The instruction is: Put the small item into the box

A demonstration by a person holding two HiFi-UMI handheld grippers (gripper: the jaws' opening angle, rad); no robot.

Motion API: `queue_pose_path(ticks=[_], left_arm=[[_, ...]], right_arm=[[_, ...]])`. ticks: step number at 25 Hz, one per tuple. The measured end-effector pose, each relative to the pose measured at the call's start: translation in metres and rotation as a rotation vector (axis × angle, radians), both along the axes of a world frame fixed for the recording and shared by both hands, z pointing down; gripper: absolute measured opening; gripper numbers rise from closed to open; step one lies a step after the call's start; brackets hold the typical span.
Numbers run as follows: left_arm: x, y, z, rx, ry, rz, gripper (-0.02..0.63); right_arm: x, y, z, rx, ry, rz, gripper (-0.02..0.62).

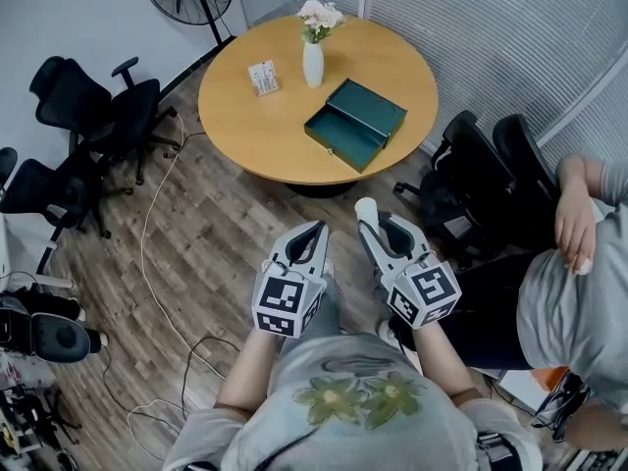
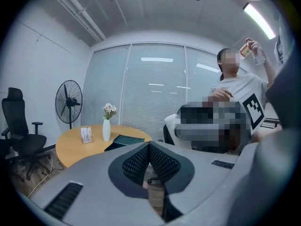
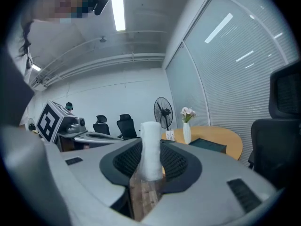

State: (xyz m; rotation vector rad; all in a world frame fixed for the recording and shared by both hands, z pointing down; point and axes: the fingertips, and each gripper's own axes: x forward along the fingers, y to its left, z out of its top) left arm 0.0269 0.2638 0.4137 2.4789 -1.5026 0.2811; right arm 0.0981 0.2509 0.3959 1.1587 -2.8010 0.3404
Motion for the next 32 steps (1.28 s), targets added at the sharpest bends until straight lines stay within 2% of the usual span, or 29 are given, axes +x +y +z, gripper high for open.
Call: queue_pose_path(ticks=[7, 17, 23, 32], left_arm=[[-0.020, -0.101, -0.001, -0.008, 0.002, 0.012, 0.003], [-0.056, -0.207, -0.008, 0.005, 0.001, 0.037, 0.002], [-0.066, -0.250, -0.009, 0.015, -0.001, 0.056, 0.003], [-0.065, -0.269, -0.001, 0.000, 0.010, 0.065, 0.003]], right_arm=[[-0.014, -0.106, -0.010, 0.013, 0.008, 0.030, 0.129], [-0.041, -0.216, -0.027, 0.051, 0.016, 0.059, 0.129], [-0.044, -0.255, -0.027, 0.055, 0.021, 0.095, 0.129], [-0.033, -0.277, -0.024, 0.051, 0.040, 0.119, 0.129]])
